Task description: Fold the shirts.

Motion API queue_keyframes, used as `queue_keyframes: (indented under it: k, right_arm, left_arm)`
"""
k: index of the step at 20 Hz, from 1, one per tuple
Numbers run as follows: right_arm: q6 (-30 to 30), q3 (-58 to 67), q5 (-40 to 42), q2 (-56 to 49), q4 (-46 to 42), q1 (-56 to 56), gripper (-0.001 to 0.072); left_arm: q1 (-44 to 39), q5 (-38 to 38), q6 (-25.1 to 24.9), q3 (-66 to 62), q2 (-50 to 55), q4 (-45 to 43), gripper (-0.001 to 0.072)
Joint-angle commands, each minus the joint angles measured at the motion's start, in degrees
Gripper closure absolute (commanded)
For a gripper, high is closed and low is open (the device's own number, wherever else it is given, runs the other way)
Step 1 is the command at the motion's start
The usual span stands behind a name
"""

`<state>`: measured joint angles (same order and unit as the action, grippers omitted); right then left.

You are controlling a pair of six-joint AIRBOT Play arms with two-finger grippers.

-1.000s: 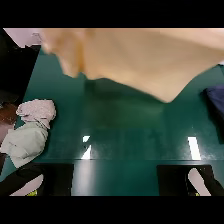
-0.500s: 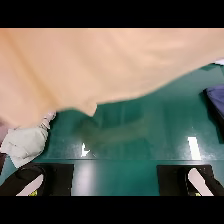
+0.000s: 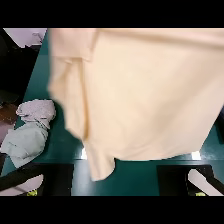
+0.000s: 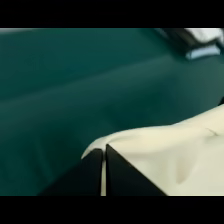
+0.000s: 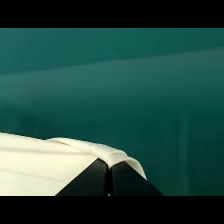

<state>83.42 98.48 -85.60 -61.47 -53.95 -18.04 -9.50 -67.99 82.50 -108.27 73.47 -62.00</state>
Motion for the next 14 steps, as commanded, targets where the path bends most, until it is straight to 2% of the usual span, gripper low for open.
queue_keyframes:
  k: [1, 3, 6, 10, 12, 13, 14]
  right_arm:
    - [1.2, -9.1, 1.7, -10.9, -10.3, 7.1, 0.0699]
    - [1.2, -12.8, 7.7, -17.9, -13.8, 10.3, 0.0699]
    - [1.2, -13.5, 16.7, -25.6, -13.2, 11.9, 0.0699]
    - [1.2, -7.3, 18.2, -31.8, -13.1, 11.9, 0.0684]
    - [1.2, -3.4, 16.1, -34.0, -13.1, 11.7, 0.0283]
    - [1.2, -1.4, 14.5, -34.6, -13.1, 11.5, 0.0258]
    - [1.2, -0.2, 13.3, -34.5, -13.1, 11.2, 0.0266]
  left_arm:
    - [0.1, -3.4, -0.3, 2.6, 16.5, 0.0, 0.068]
    - [0.1, 0.2, -0.4, 2.6, 23.8, -0.1, 0.068]
    - [0.1, 7.1, -0.4, 2.6, 28.5, 0.1, 0.068]
    - [0.1, 12.5, -0.4, 1.9, 28.8, 0.0, 0.0675]
    - [0.2, 11.8, -0.4, 1.4, 28.8, -0.1, 0.0172]
    - [0.5, 10.4, -0.4, 0.9, 28.7, -0.2, 0.0101]
    - [1.2, 7.9, -0.4, -0.1, 28.6, -0.3, 0.0101]
